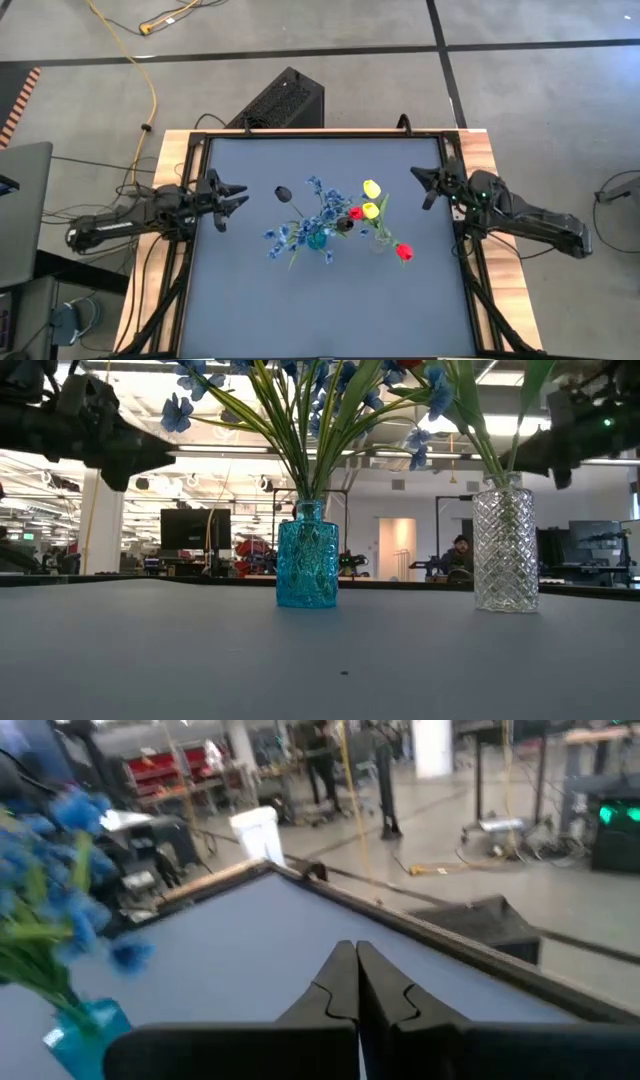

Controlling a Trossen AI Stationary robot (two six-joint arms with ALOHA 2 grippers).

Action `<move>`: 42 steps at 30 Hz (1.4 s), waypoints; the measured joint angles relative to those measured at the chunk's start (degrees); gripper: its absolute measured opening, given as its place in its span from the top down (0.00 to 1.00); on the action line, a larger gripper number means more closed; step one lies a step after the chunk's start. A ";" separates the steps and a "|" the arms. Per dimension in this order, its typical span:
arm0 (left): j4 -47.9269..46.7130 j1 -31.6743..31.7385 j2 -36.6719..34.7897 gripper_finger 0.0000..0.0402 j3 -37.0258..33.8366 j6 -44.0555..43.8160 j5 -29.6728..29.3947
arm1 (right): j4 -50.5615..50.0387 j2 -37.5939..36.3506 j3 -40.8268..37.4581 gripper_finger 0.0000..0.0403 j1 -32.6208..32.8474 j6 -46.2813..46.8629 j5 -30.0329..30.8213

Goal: Sort flowers into vase by color
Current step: Return to Home Position

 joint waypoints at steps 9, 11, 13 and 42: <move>-2.73 0.03 -1.68 0.65 -1.79 -1.46 -0.07 | -2.54 -8.48 -5.47 0.96 6.41 0.19 4.42; -1.65 0.03 -1.61 0.65 -2.36 -1.76 0.04 | 0.04 -8.11 -7.12 0.96 7.51 -0.29 3.77; -0.64 0.03 -1.65 0.65 -2.40 -1.65 0.52 | 1.33 -8.58 -8.75 0.96 8.45 -0.85 1.28; 3.95 -0.69 2.98 0.65 -4.55 0.48 4.37 | 5.98 -7.47 -10.89 0.88 10.40 -8.12 -10.46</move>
